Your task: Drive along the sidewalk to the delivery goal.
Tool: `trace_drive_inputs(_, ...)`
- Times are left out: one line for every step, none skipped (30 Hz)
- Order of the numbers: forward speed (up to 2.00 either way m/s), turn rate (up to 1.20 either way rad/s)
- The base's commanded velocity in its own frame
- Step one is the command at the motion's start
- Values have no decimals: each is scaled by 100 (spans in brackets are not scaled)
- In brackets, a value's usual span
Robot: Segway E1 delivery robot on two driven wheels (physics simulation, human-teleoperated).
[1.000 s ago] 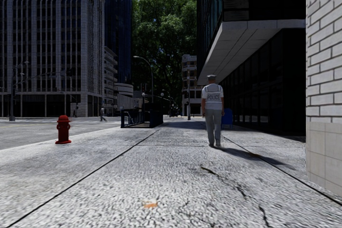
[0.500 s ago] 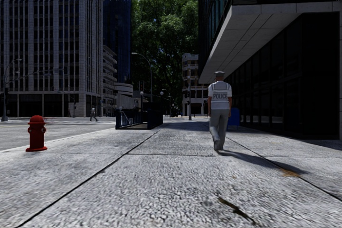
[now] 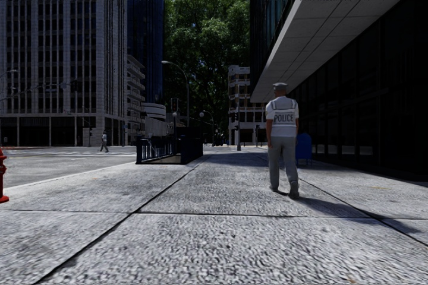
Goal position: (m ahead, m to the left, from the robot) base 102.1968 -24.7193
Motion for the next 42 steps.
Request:
trace_drive_inputs(200,0)
trace_drive_inputs(200,0)
trace_drive_inputs(200,0)
trace_drive_inputs(200,0)
trace_drive_inputs(200,0)
trace_drive_inputs(200,0)
trace_drive_inputs(200,0)
trace_drive_inputs(200,0)
trace_drive_inputs(200,0)
trace_drive_inputs(200,3)
trace_drive_inputs(200,16)
trace_drive_inputs(200,16)
trace_drive_inputs(200,29)
trace_drive_inputs(200,34)
trace_drive_inputs(200,24)
trace_drive_inputs(200,24)
trace_drive_inputs(200,0)
trace_drive_inputs(200,0)
trace_drive_inputs(200,0)
trace_drive_inputs(200,0)
trace_drive_inputs(200,0)
trace_drive_inputs(200,0)
trace_drive_inputs(200,0)
trace_drive_inputs(200,0)
trace_drive_inputs(200,0)
trace_drive_inputs(200,5)
trace_drive_inputs(200,8)
trace_drive_inputs(200,8)
trace_drive_inputs(200,8)
trace_drive_inputs(200,8)
trace_drive_inputs(200,11)
trace_drive_inputs(200,23)
trace_drive_inputs(200,23)
trace_drive_inputs(200,31)
trace_drive_inputs(200,36)
trace_drive_inputs(200,37)
trace_drive_inputs(200,37)
trace_drive_inputs(200,18)
trace_drive_inputs(200,0)
trace_drive_inputs(200,0)
trace_drive_inputs(200,0)
trace_drive_inputs(200,0)
